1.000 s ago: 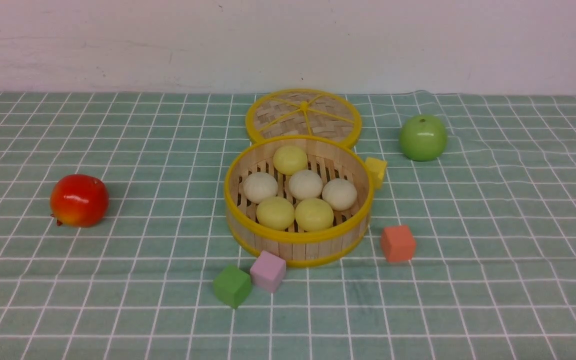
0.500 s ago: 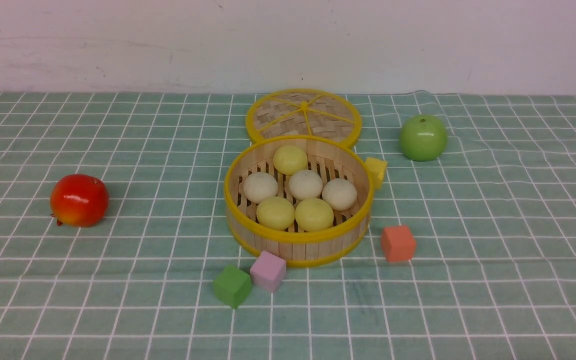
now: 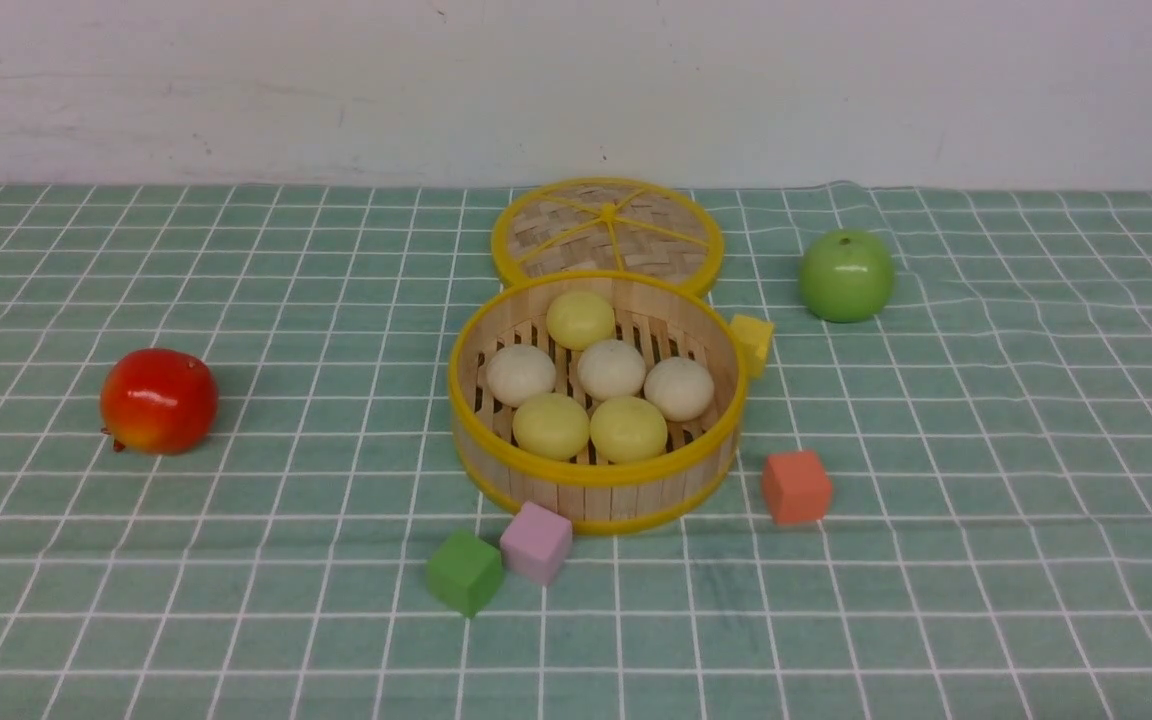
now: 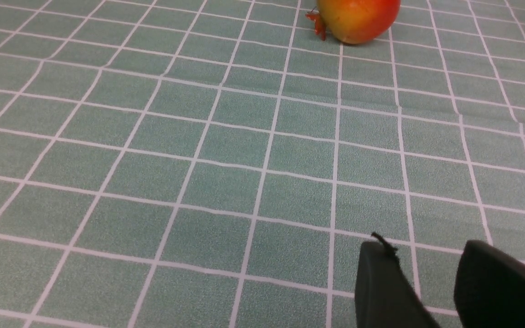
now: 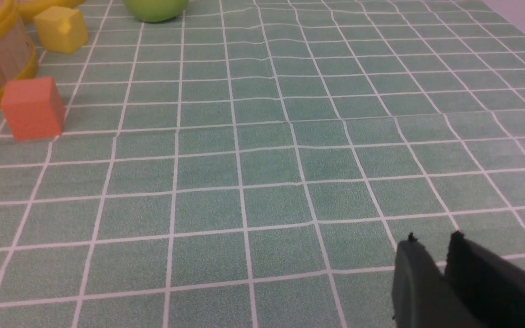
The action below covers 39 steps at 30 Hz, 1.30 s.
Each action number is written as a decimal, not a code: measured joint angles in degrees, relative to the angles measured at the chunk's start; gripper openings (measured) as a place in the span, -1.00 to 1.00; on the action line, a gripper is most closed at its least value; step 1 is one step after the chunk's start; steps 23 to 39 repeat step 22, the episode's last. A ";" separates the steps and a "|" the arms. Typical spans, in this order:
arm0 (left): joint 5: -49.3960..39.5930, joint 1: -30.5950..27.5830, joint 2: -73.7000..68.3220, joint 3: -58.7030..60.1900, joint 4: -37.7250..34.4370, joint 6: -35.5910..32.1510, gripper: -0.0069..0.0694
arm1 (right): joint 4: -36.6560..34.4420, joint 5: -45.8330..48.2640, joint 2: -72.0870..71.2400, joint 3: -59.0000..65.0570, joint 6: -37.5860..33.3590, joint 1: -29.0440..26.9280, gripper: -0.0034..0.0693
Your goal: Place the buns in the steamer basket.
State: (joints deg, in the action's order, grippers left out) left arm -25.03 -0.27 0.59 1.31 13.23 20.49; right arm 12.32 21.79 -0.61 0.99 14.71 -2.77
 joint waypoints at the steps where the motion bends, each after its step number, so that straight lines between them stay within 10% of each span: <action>1: 0.00 0.00 0.00 0.00 0.00 0.00 -0.19 | 0.00 0.00 0.00 0.00 0.00 0.00 -0.61; 39: 0.00 0.00 0.00 0.00 0.00 0.00 -0.19 | 0.00 0.00 0.00 0.00 0.00 0.00 -0.53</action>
